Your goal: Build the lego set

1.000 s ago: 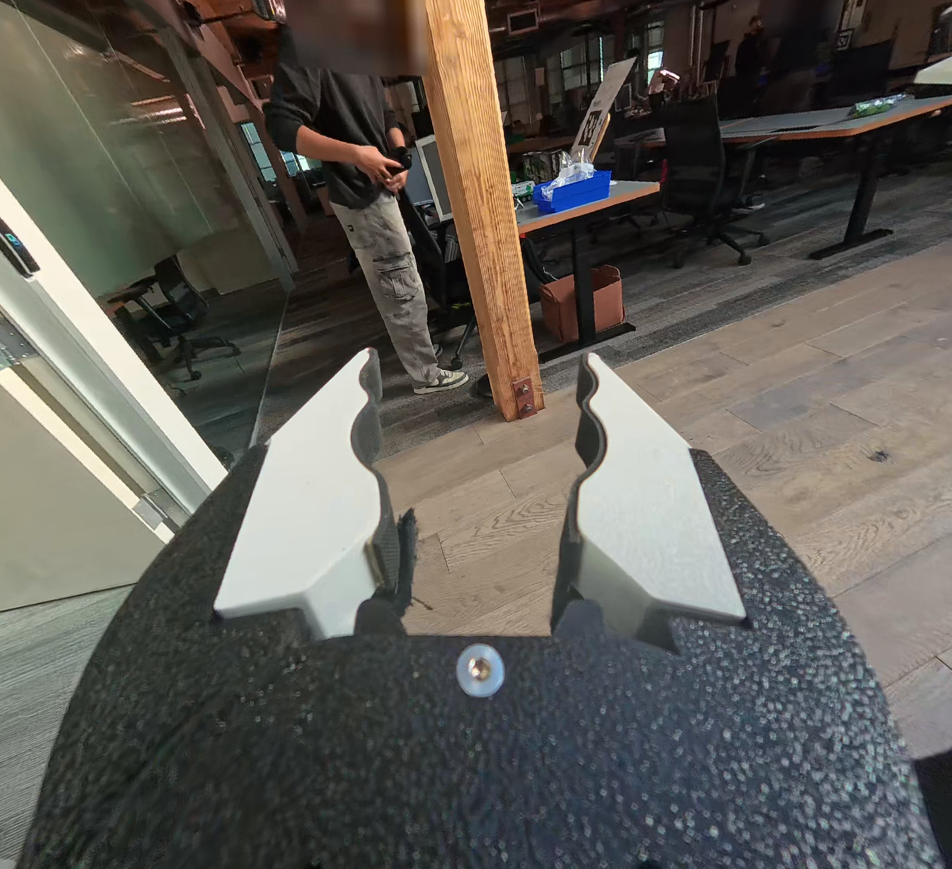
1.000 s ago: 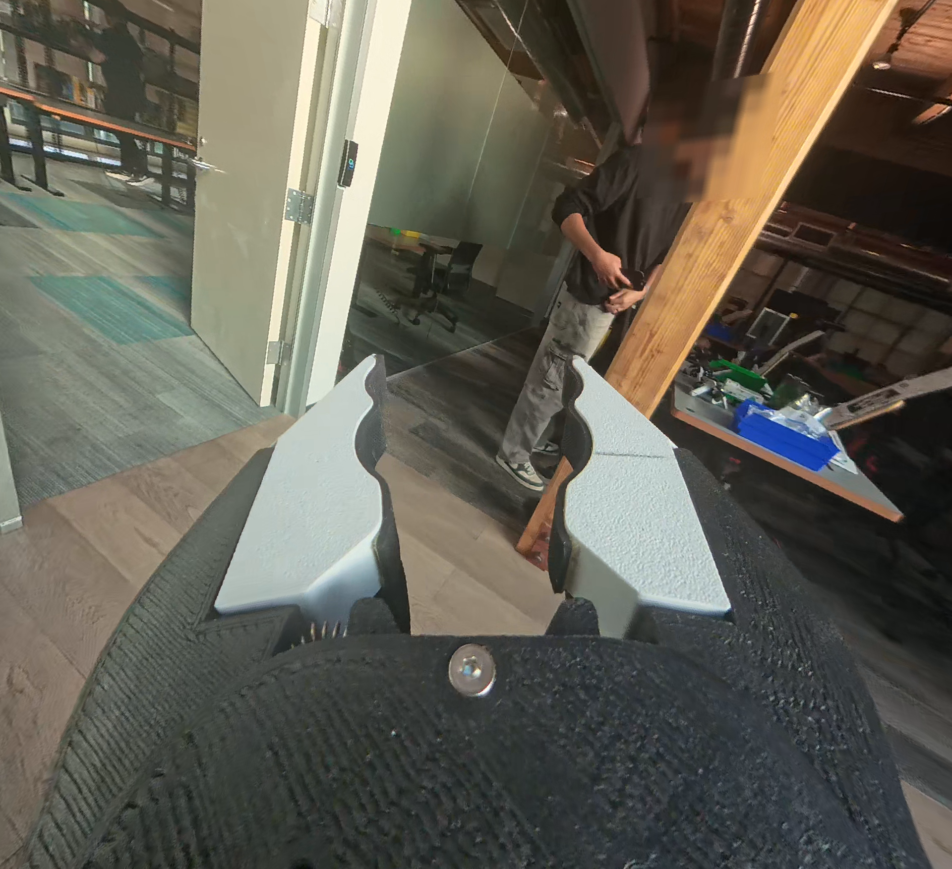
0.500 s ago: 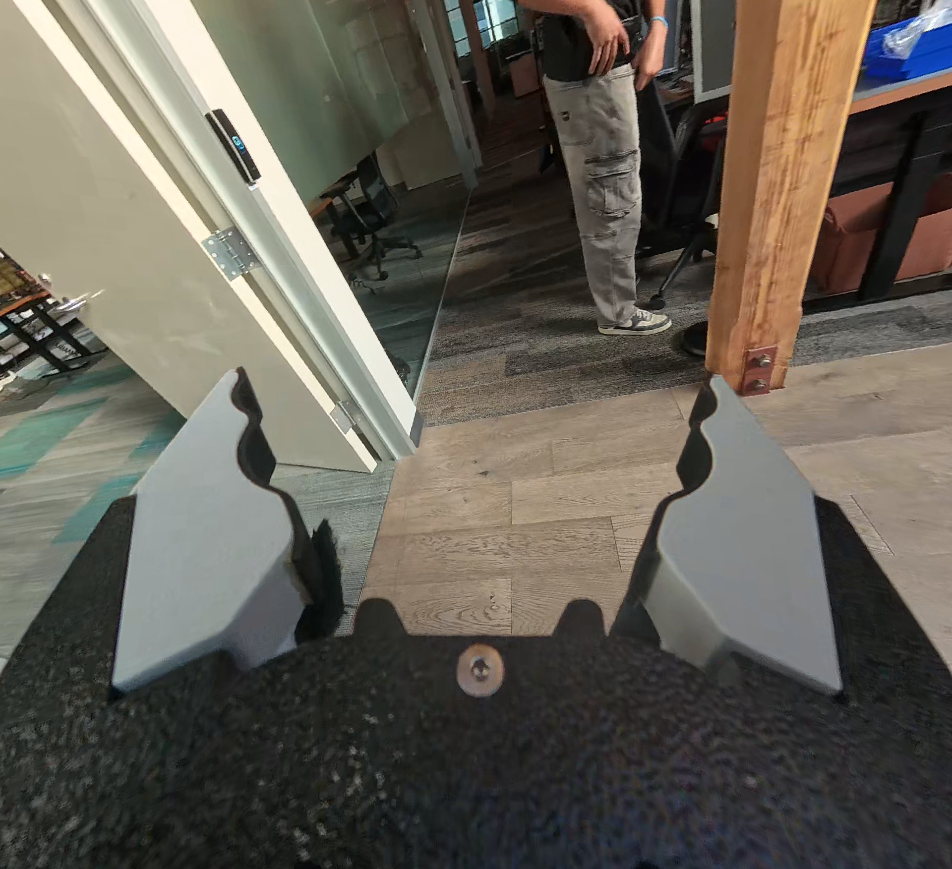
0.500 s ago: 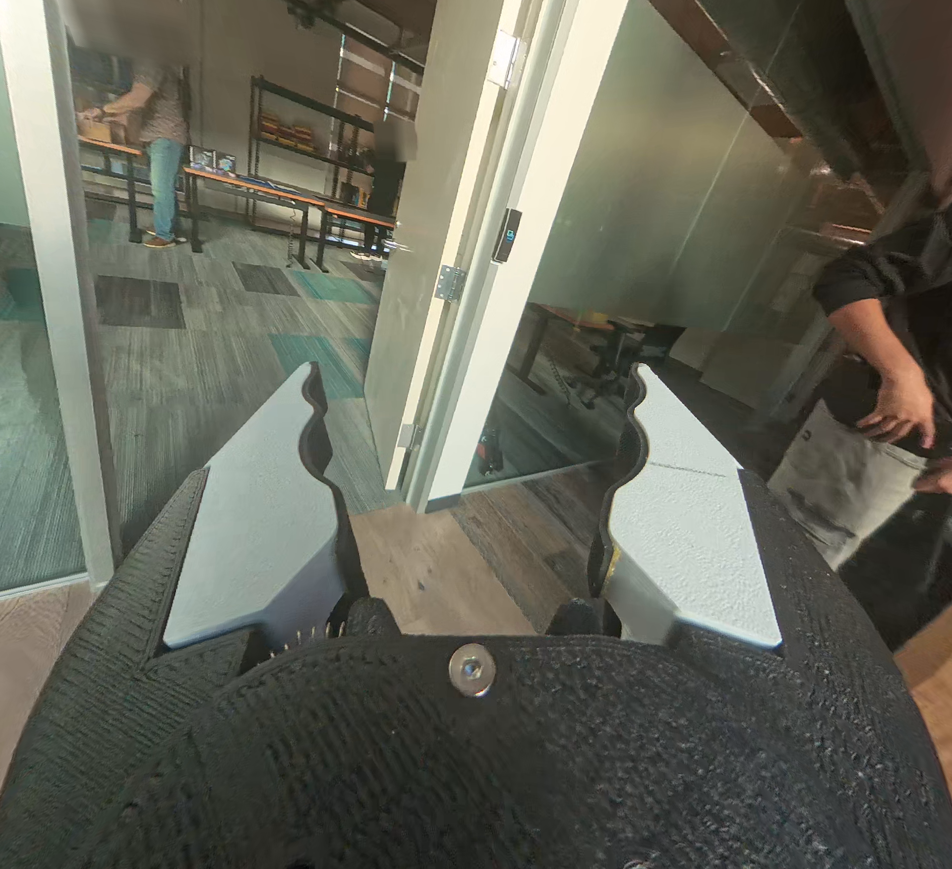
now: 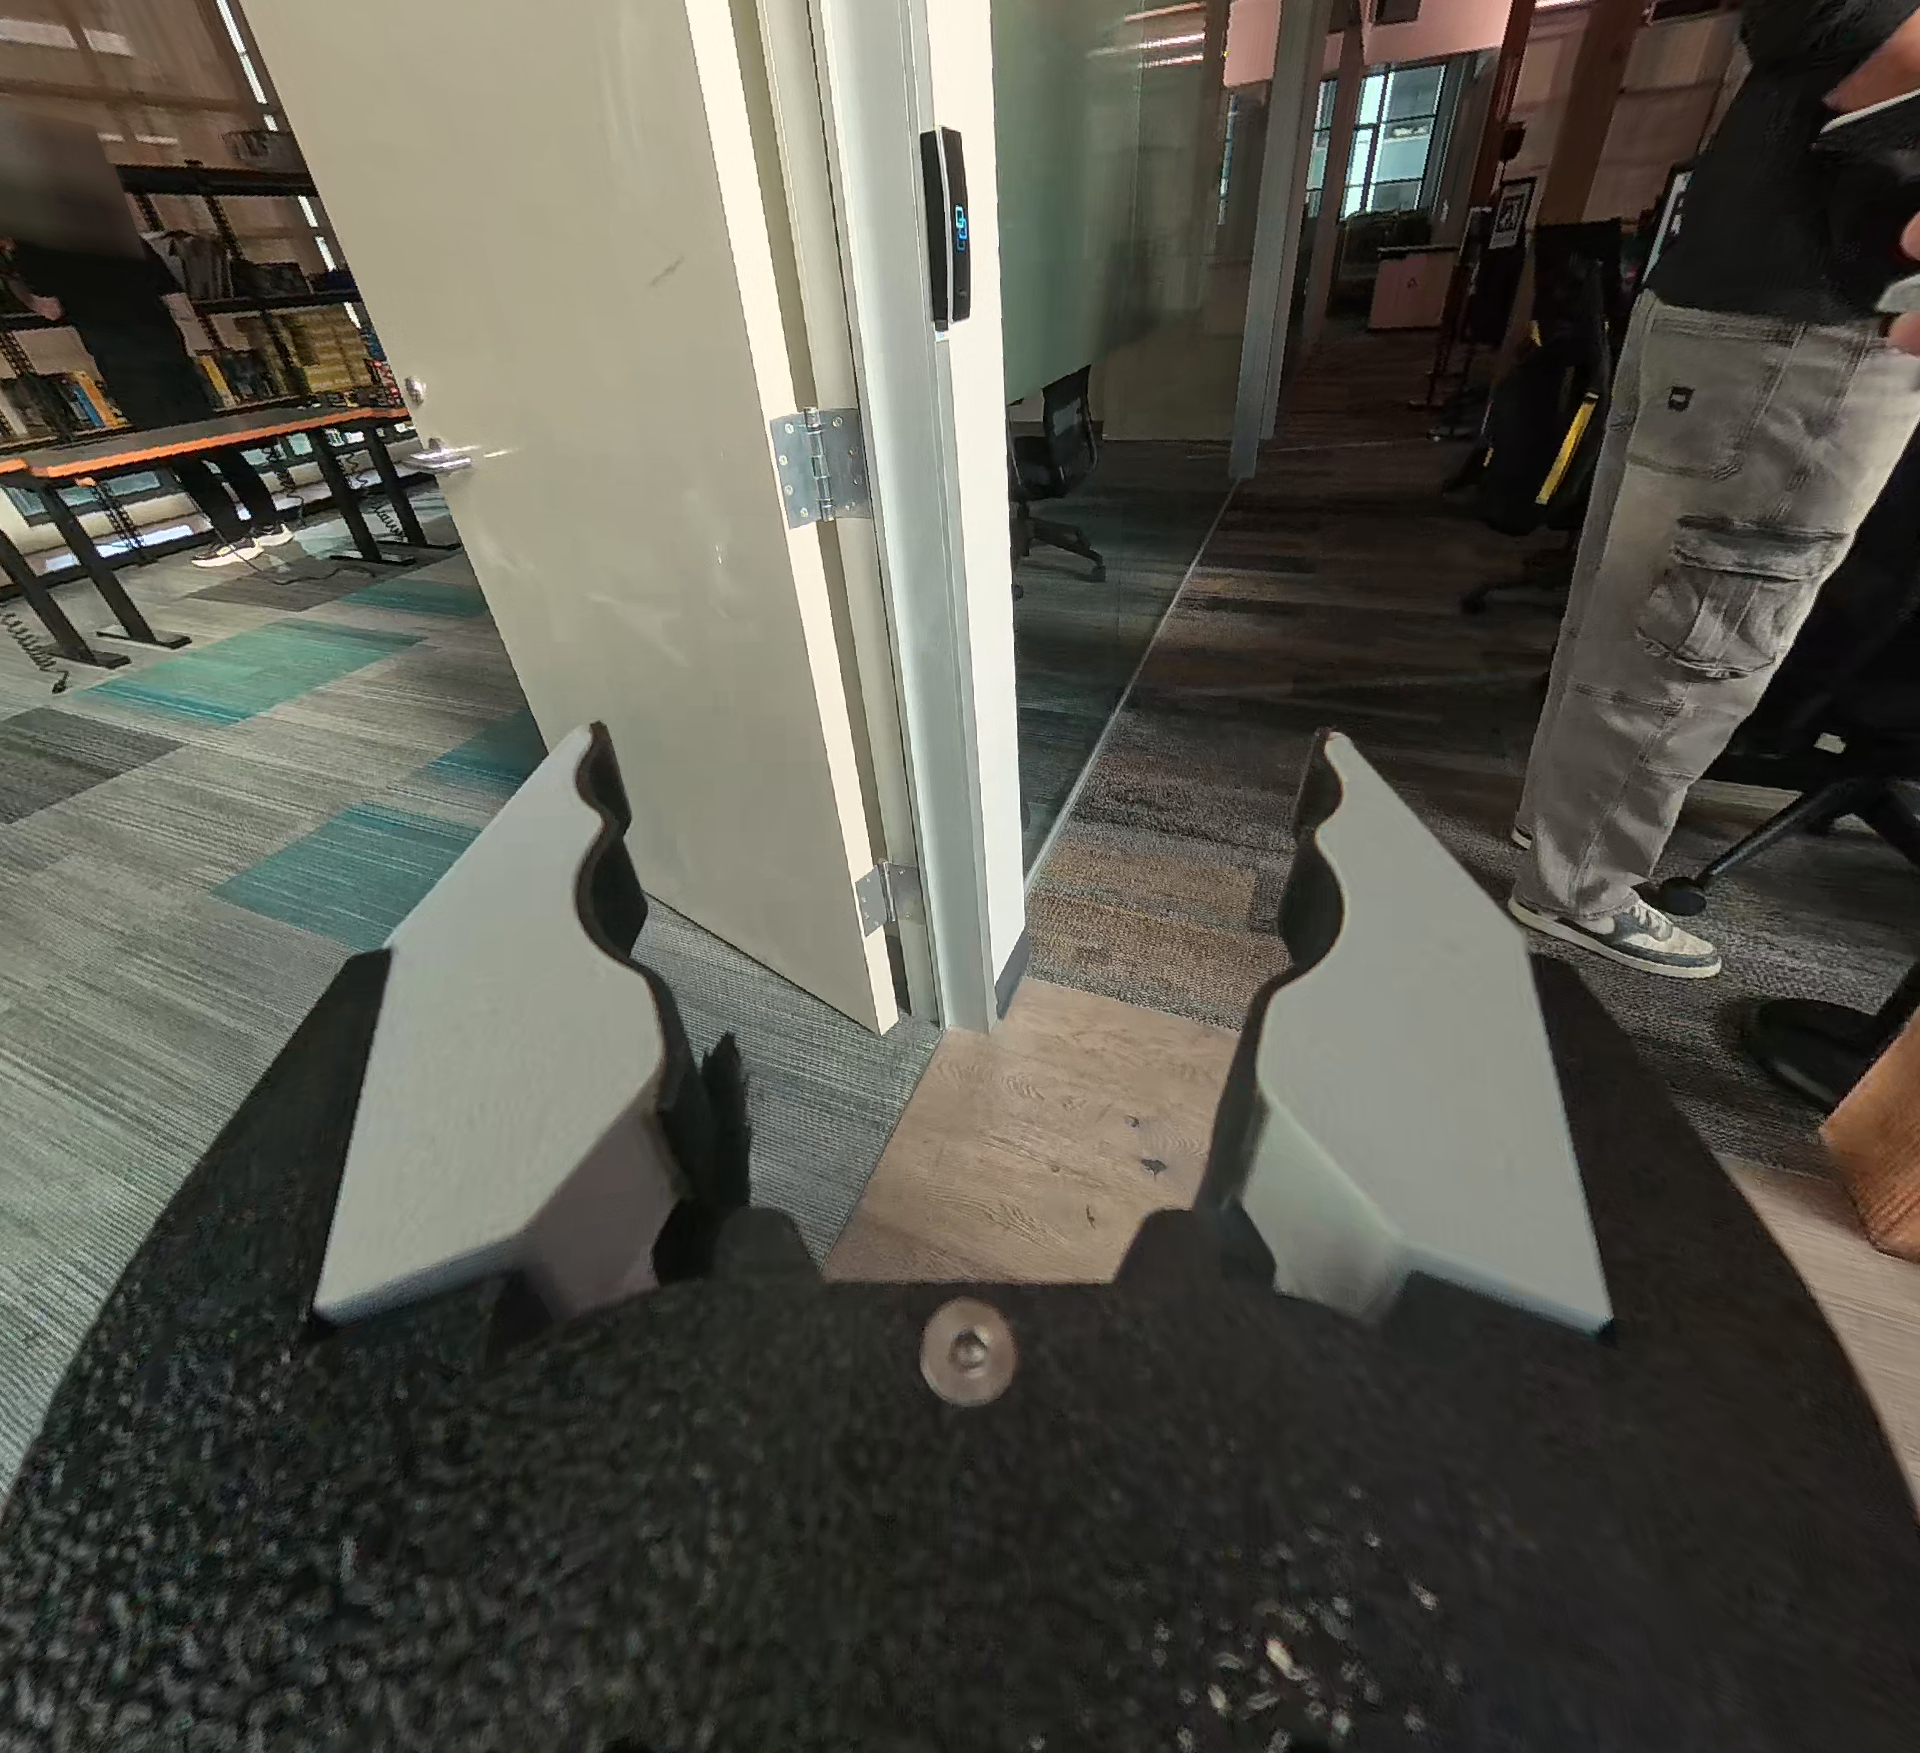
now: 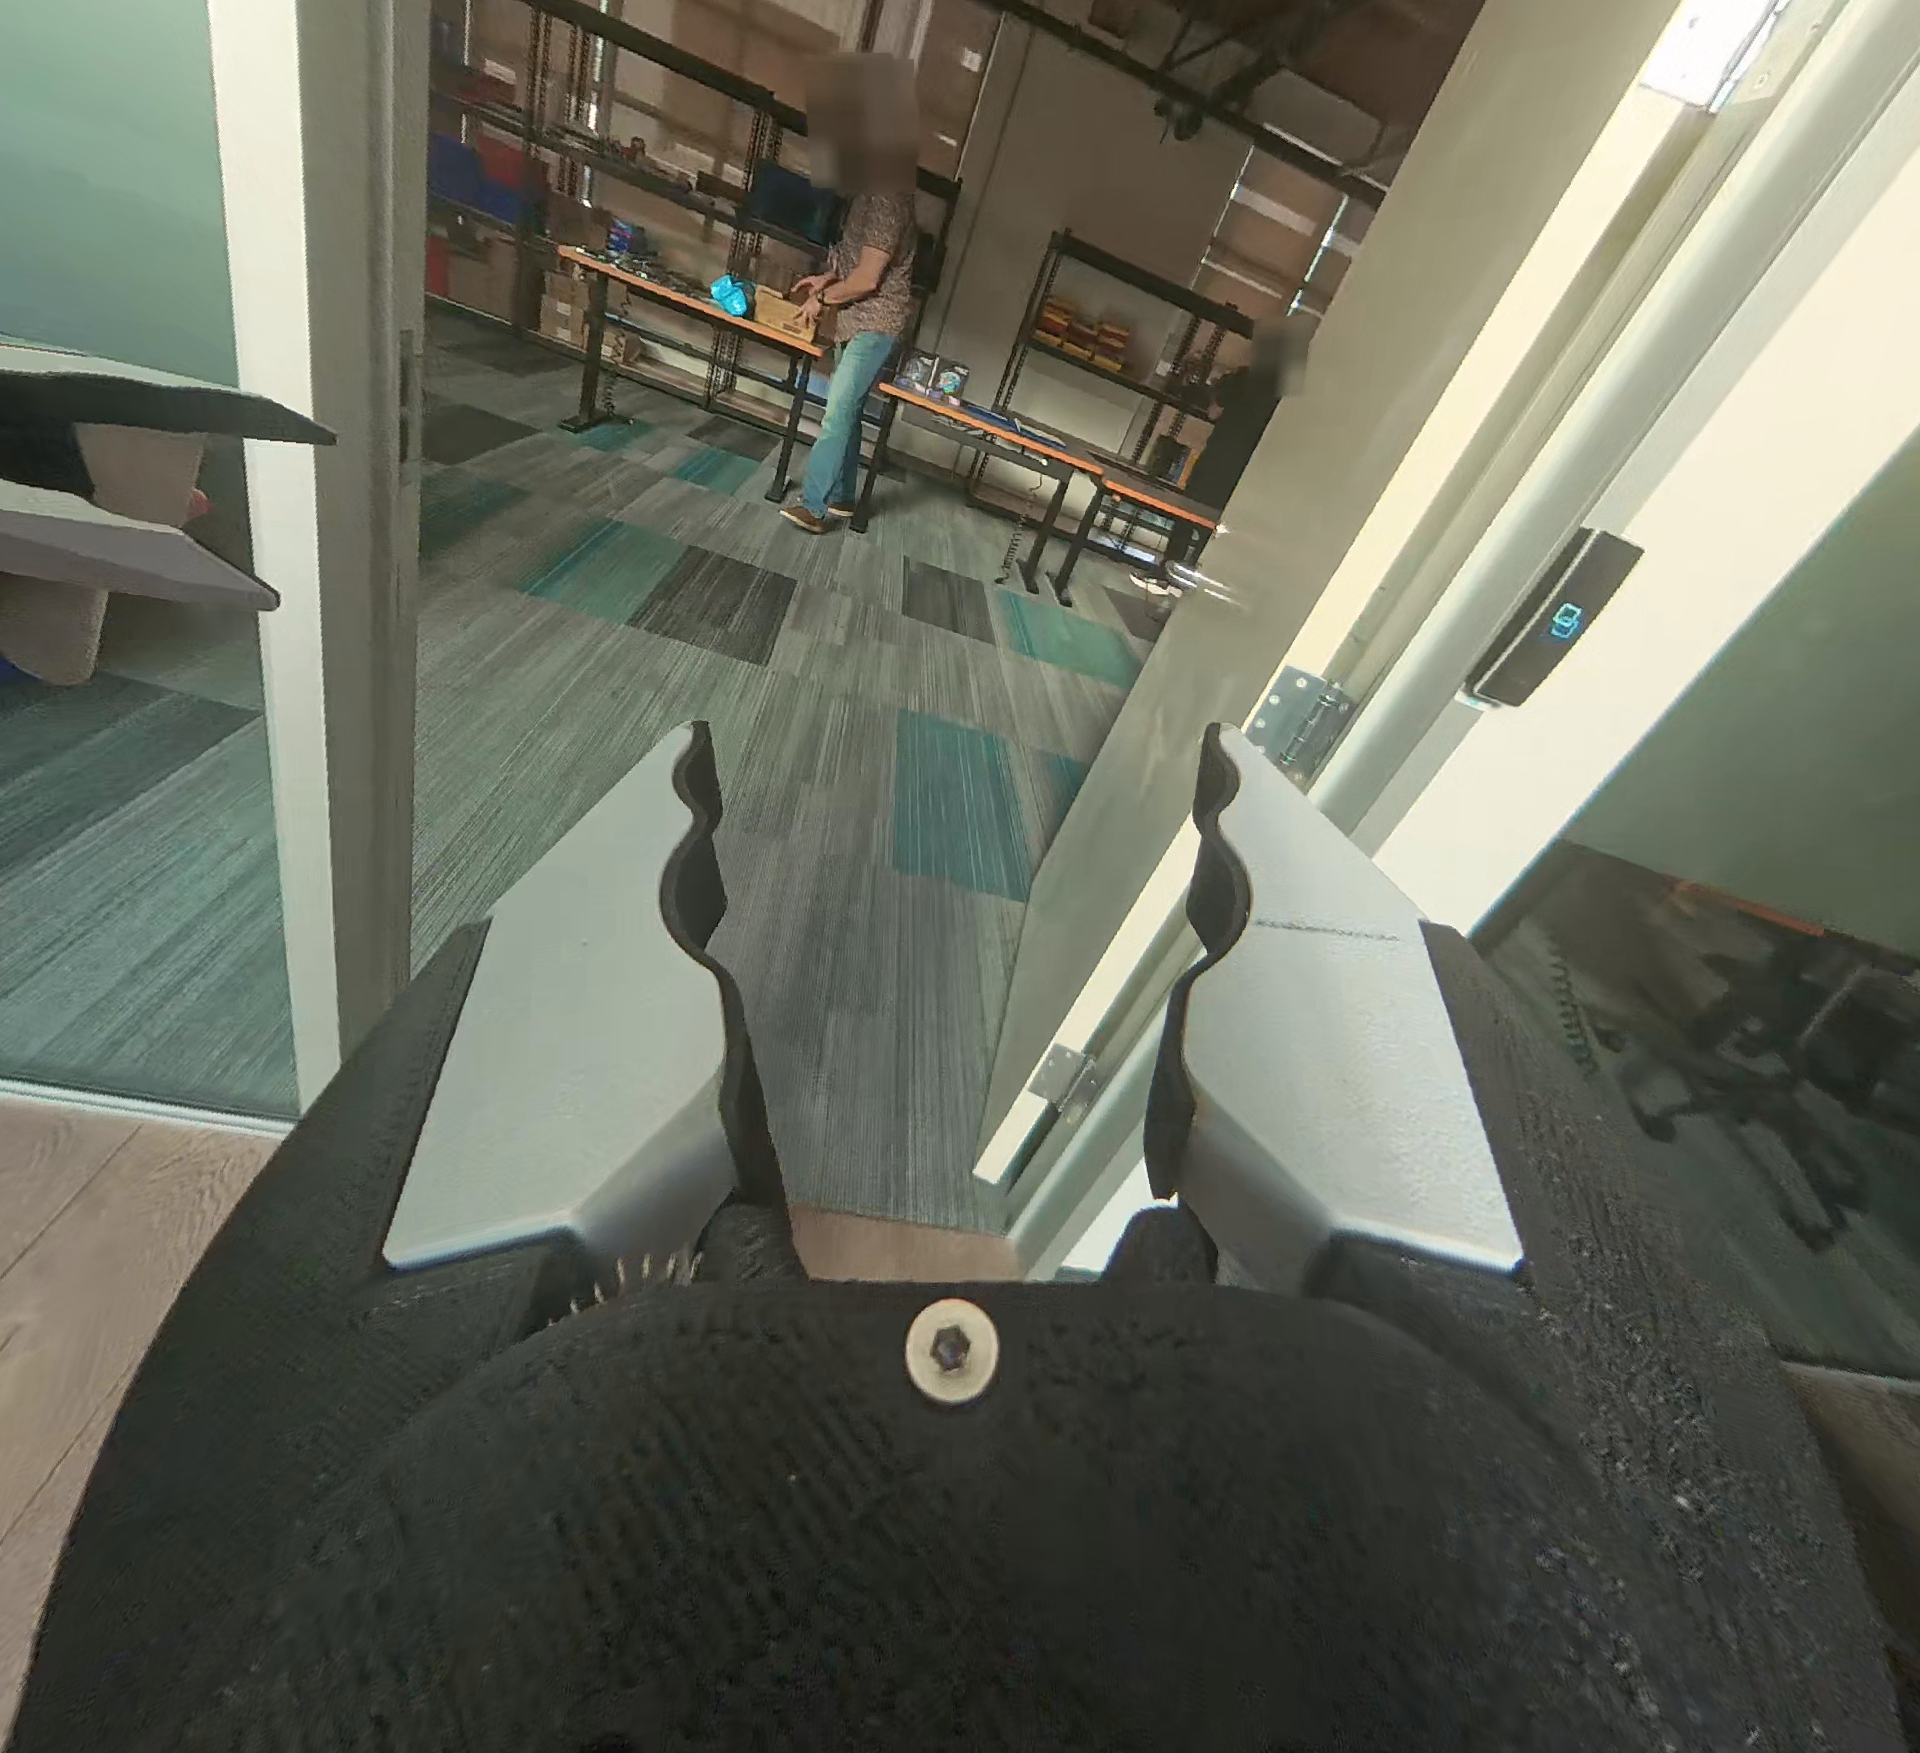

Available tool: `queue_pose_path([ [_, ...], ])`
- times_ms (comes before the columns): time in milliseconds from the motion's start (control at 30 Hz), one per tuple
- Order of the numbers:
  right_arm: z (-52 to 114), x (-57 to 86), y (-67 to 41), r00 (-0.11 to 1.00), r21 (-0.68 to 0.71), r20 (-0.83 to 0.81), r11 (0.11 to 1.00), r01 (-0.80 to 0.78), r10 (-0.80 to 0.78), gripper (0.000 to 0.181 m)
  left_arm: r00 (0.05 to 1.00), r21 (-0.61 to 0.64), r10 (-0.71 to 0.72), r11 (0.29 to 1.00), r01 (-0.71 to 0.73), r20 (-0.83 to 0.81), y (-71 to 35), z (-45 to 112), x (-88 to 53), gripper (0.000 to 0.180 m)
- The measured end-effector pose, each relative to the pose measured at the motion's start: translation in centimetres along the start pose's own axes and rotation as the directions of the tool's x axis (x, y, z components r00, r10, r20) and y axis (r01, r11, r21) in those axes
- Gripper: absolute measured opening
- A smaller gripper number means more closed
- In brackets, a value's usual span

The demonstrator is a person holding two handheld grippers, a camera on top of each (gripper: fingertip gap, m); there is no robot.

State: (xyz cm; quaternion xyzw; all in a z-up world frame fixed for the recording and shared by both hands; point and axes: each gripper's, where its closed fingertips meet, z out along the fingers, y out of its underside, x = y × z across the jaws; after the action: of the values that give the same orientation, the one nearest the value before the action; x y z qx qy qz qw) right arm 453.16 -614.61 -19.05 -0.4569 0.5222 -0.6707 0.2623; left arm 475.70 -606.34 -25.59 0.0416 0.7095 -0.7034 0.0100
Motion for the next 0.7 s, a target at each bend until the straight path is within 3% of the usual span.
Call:
queue_pose_path([
  [133, 8.8, 3.5, 4.4, 0.998, -0.013, 0.045, 0.999, -0.043, 0.044, 0.080, 0.998, 0.009, 0.053, 0.999, -0.053, -0.023, 0.9, 8.1, -2.7, 0.102],
  [267, 19.4, 6.2, 10.9, 0.995, -0.119, 0.098, 0.993, 0.001, 0.011, 0.072, 0.995, -0.011, 0.096, 0.995, -0.096, -0.025, 3.7, 15.6, -6.8, 0.080],
  [500, 41.1, 11.1, 15.4, 0.966, -0.138, 0.246, 0.983, 0.118, -0.081, 0.061, 0.990, -0.033, -0.073, 0.996, 0.078, 0.117, 4.0, 29.1, -20.9, 0.055],
  [700, 60.8, 12.4, 14.1, 0.933, -0.058, 0.355, 0.995, 0.075, -0.050, 0.053, 0.944, -0.241, 0.192, 0.962, -0.127, 0.268, 4.4, 36.7, -35.4, 0.042],
])
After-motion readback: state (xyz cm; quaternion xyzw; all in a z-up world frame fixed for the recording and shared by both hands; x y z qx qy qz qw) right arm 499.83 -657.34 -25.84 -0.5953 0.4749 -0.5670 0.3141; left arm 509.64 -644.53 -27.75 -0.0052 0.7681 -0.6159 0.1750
